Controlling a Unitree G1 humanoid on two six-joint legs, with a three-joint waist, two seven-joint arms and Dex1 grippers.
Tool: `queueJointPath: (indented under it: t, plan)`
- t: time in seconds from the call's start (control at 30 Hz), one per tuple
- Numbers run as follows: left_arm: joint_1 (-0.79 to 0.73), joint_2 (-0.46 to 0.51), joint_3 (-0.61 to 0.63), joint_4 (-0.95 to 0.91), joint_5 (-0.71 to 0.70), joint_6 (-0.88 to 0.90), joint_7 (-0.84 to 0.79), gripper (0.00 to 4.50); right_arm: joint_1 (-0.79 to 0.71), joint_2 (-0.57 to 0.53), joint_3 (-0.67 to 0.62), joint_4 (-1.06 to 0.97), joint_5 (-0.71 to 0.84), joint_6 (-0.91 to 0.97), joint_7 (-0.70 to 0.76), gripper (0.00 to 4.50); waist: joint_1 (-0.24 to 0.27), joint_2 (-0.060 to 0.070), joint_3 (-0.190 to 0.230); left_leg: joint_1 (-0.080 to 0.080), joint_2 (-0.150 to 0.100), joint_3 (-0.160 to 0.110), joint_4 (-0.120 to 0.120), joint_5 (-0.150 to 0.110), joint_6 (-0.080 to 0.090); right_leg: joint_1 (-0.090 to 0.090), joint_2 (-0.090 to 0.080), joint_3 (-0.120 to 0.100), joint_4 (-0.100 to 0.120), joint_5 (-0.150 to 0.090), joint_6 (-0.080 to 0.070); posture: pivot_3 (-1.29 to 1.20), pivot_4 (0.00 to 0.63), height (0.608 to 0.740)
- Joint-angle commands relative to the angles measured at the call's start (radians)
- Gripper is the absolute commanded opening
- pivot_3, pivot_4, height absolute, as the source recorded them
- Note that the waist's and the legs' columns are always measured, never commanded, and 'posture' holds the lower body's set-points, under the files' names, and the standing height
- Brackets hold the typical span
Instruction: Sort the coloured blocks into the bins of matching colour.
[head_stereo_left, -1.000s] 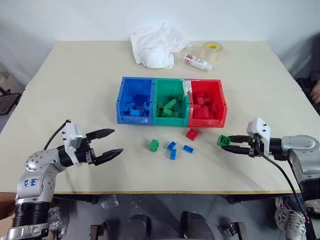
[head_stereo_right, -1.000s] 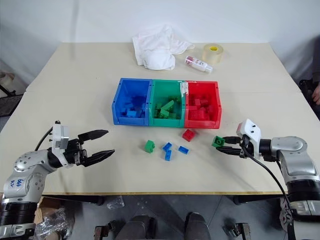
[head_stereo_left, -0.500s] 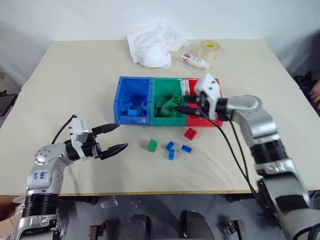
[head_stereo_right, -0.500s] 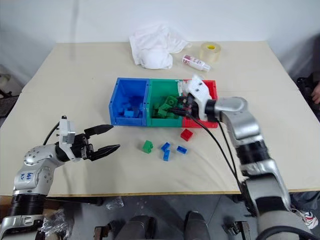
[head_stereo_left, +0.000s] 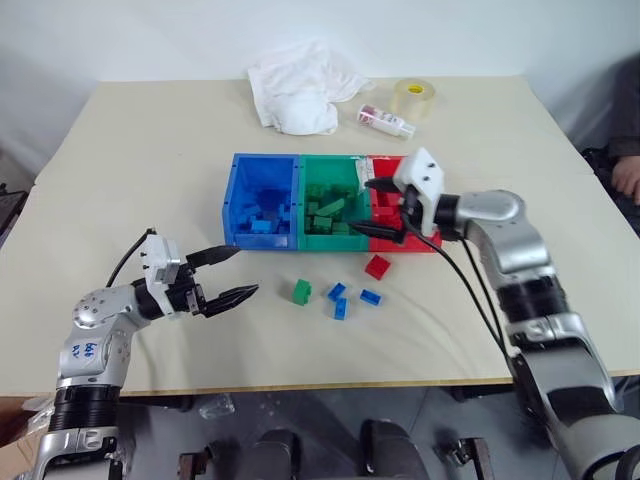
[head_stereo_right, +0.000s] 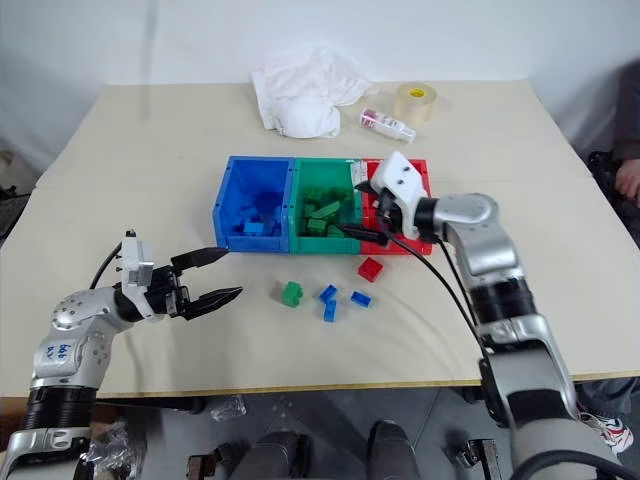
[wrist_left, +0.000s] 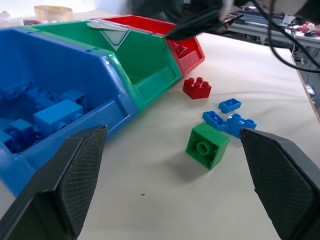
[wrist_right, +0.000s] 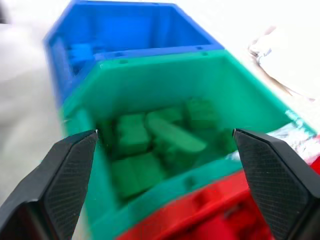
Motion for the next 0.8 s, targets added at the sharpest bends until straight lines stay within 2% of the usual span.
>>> queueJointPath:
  t: [0.03,0.23,0.47,0.63,0.8]
  plan:
    - [-0.026,-0.003,0.0,0.028,0.004,-0.029,-0.018,4.5,0.13,-0.114,-0.092,-0.258,0.137,0.092,0.104,4.49,0.007,0.0,0.0,0.0,0.0,0.0,0.0,0.0,0.0,0.0,0.0,0.0,0.0,0.0,0.0,0.0,0.15,0.74]
    - [-0.046,-0.009,-0.009,0.077,0.014,-0.055,-0.051,4.5,0.468,-0.342,-0.303,-0.489,0.268,0.233,0.159,4.49,0.022,0.0,0.0,0.0,0.001,0.004,0.001,0.0,0.0,0.001,0.0,0.001,-0.002,0.0,0.0,0.0,0.15,0.74]
    - [-0.049,-0.002,-0.004,0.108,0.017,-0.074,-0.077,4.5,0.765,-0.447,-0.525,-0.565,0.304,0.29,0.158,4.49,0.025,-0.001,0.0,0.001,0.002,0.008,0.0,0.0,0.0,0.001,0.0,0.003,-0.003,0.0,0.0,0.0,0.15,0.74]
    - [-0.045,-0.001,-0.006,0.105,0.017,-0.072,-0.086,4.5,0.787,-0.443,-0.531,-0.604,0.326,0.314,0.117,4.49,0.024,-0.001,0.001,0.002,0.003,0.009,0.0,0.0,0.0,0.001,0.0,0.003,-0.003,0.0,0.0,0.0,0.15,0.74]
    - [-0.051,-0.009,-0.009,0.098,0.017,-0.07,-0.082,4.5,0.721,-0.379,-0.414,-0.598,0.323,0.353,0.017,4.49,0.025,-0.002,0.001,0.002,0.003,0.009,0.0,0.0,0.0,0.001,0.0,0.004,-0.003,0.0,0.0,0.0,0.15,0.74]
